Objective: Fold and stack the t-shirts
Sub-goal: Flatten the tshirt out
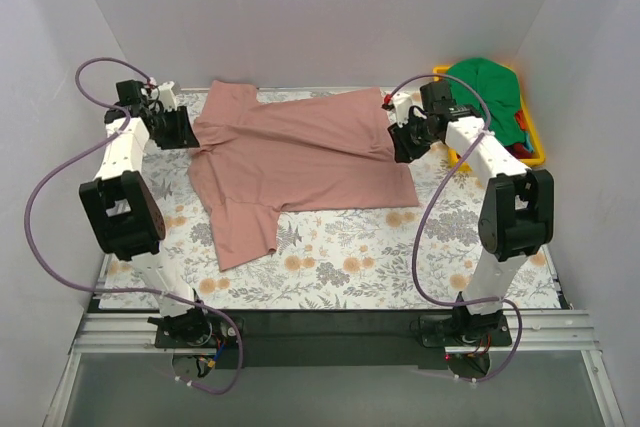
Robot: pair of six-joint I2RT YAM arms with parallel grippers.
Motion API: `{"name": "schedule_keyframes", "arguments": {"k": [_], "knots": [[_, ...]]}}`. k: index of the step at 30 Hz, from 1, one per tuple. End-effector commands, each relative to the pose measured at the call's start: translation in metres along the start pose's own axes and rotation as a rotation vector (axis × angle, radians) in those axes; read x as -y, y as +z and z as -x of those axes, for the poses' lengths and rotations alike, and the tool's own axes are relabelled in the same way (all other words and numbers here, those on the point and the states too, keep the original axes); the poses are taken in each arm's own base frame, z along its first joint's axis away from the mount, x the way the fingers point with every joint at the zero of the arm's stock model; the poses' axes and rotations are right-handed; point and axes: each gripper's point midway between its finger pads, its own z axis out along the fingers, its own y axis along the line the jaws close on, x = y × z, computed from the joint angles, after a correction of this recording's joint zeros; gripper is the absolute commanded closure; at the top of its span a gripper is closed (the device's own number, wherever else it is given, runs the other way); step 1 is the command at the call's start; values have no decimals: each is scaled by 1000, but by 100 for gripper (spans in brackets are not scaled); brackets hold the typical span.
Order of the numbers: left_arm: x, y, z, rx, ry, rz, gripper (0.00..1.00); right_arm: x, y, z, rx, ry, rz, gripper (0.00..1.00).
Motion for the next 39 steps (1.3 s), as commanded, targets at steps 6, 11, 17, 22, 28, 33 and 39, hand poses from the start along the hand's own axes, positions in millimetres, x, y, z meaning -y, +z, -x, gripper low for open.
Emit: {"name": "schedule_keyframes", "arguments": {"k": [6,11,17,22,28,33,39], "knots": [[23,12,-58,-79,22,-83,74,-16,23,-64,-160,15,77,76],[16,25,-102,-170,4,-52,79,-15,37,-93,-242,16,79,79],[-9,17,-153,-293,12,99,84,-22,37,-120,-304,10,85,81],[-2,-16,-209,-395,29,131,88,-42,21,-149,-349,-3,101,82],[16,-57,-202,-329,53,141,86,-74,-21,-143,-300,-32,159,83],[28,-85,-126,-144,76,132,78,-59,-48,-95,-178,-76,77,79],[27,-54,-108,-170,20,48,76,-51,-11,-86,-208,-16,153,82]]}}
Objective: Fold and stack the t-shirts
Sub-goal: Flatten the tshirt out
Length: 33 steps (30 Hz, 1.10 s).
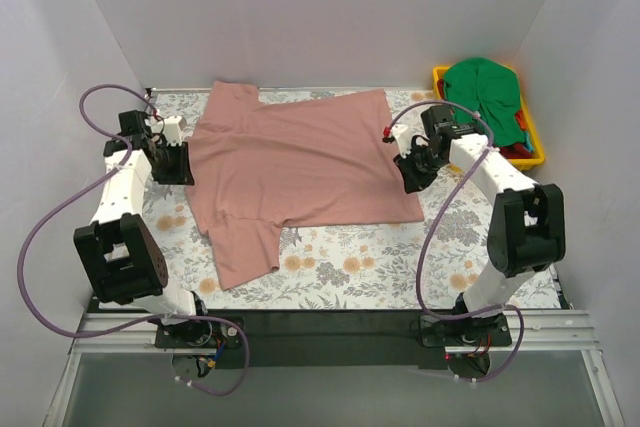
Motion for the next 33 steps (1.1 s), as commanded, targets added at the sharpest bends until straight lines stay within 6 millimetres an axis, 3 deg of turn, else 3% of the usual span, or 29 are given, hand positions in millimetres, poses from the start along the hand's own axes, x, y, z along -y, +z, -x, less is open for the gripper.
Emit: {"name": "schedule_keyframes", "arguments": {"k": [1,5,10,11,15,17,21,24,26,27,28,31,33], "knots": [[5,23,-7,-40,-42,-71,77,0,27,-7,-49,58,80,82],[-2,51,-29,-84,-42,-45,80,9,49,-12,-73,69,76,84],[-15,74,-67,-160,-40,17,82,7,70,-44,-153,76,79,85],[-15,76,-84,-199,-40,25,84,5,71,-49,-165,79,80,85],[-22,59,-118,-254,-18,103,88,-7,68,-71,-205,64,82,85],[-17,50,-145,-306,-11,104,89,-20,67,-89,-233,72,103,85],[-5,24,-175,-350,2,106,91,-44,55,-108,-253,34,111,85],[5,5,-173,-327,9,91,92,-62,39,-104,-219,5,144,84],[9,-7,-145,-223,19,85,92,-58,26,-92,-187,-4,106,81],[11,-11,-129,-175,21,76,90,-50,19,-77,-152,-18,74,78],[12,-20,-96,-91,20,76,89,-46,16,-69,-133,-24,59,78],[20,-13,-48,-18,-25,-23,85,-34,12,-42,-90,-20,35,76],[23,5,-34,-26,-59,-91,84,-29,17,-38,-99,-5,41,77]]}}
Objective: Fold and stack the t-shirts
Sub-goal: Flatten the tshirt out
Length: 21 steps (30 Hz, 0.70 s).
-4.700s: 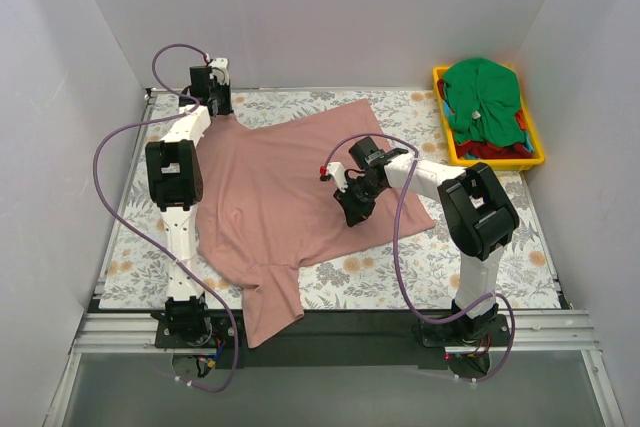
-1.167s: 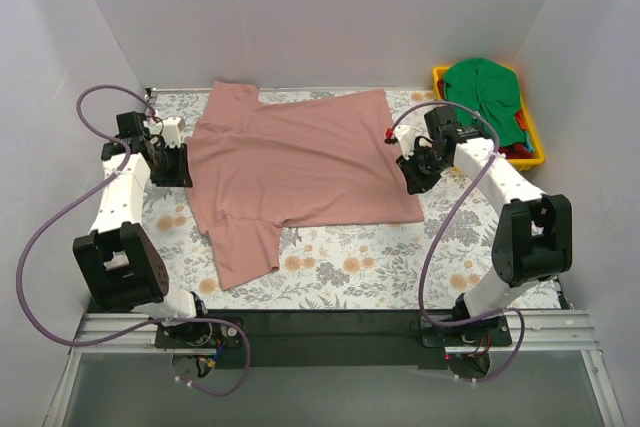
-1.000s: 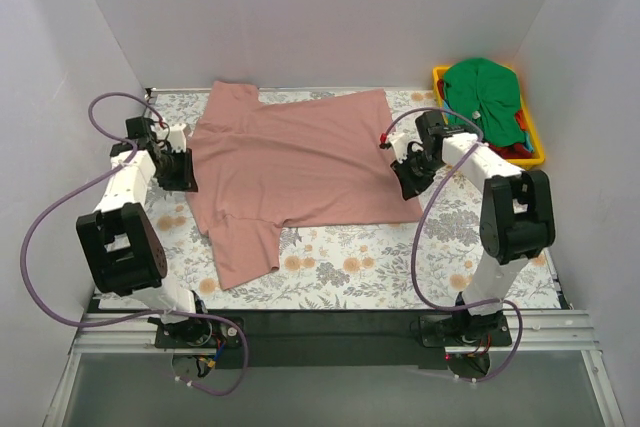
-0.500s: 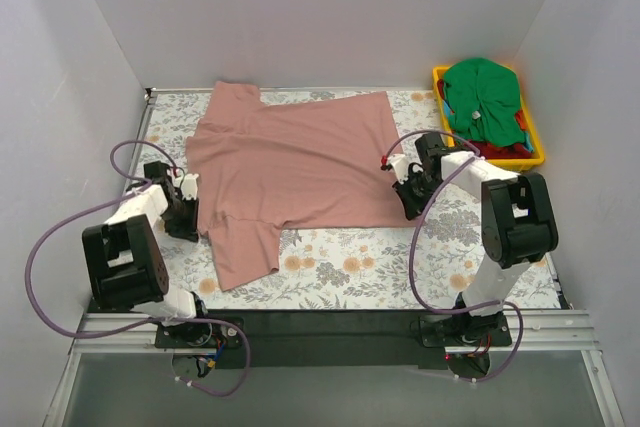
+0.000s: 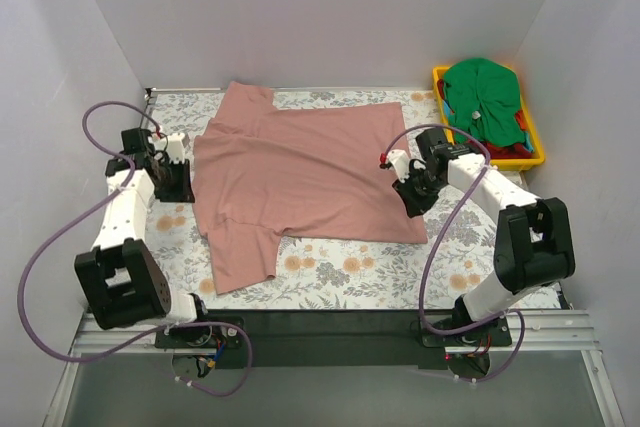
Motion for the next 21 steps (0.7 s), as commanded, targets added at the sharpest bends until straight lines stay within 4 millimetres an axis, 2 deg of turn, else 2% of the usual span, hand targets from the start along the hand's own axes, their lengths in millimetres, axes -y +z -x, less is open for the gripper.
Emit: {"name": "schedule_keyframes", "arguments": {"k": [1,4,8,12,15,18,19,21], "knots": [[11,17,40,72,-46,-124,84,14,-8,27,43,6,-24,77],[11,39,53,62,-63,-151,83,19,2,30,33,28,0,77],[9,64,49,33,-100,-149,84,25,18,31,16,60,23,78],[-2,89,31,0,-123,-101,84,28,37,23,-25,93,50,79],[-14,104,5,-77,-117,-41,85,28,48,13,-60,103,54,80],[-31,99,-15,-122,-88,56,88,30,54,-1,-103,104,42,80],[-35,97,-28,-148,-68,70,89,31,55,-3,-106,102,37,80],[-46,84,-38,-153,-65,116,89,33,57,-11,-127,102,27,81]]}}
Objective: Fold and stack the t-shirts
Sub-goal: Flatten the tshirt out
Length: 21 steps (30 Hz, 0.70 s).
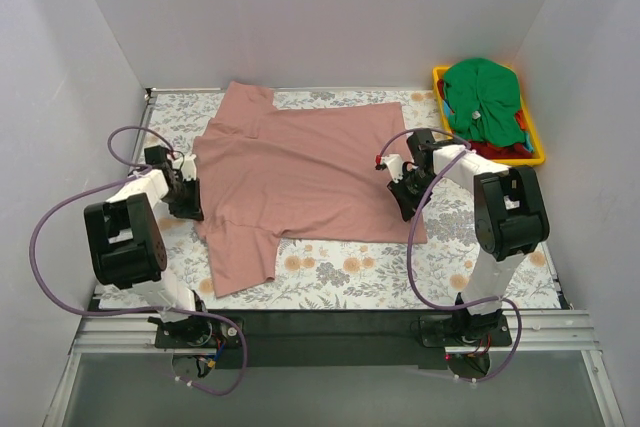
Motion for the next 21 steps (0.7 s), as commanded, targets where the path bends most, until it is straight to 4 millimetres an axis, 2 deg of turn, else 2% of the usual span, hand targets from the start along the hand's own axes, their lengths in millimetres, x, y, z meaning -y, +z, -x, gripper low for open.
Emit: {"name": "schedule_keyframes", "arguments": {"k": [1,2,7,10,11,12,15,16,19,21], "knots": [[-32,-16,-27,-41,41,142,89,8,15,-23,-62,9,-25,81],[-40,-19,-35,-49,44,158,89,7,16,-26,-70,10,-25,81],[-63,-42,-36,-4,40,217,87,4,19,-37,-88,5,-24,81],[-69,-51,-28,22,42,194,82,2,17,-38,-84,2,-23,82],[-69,-57,-18,43,50,179,81,-1,15,-37,-73,0,-15,82],[-63,-60,-20,32,56,131,80,-2,13,-35,-63,-1,-13,81],[-29,-77,-4,117,99,-25,71,-13,3,-27,-17,-19,20,79],[-7,-83,1,151,137,-98,68,-16,2,-25,-7,-21,27,79],[25,-80,-12,113,204,-172,61,-23,-5,-20,13,-31,39,78],[33,-76,-19,97,231,-179,57,-23,-7,-20,12,-27,36,78]]}}
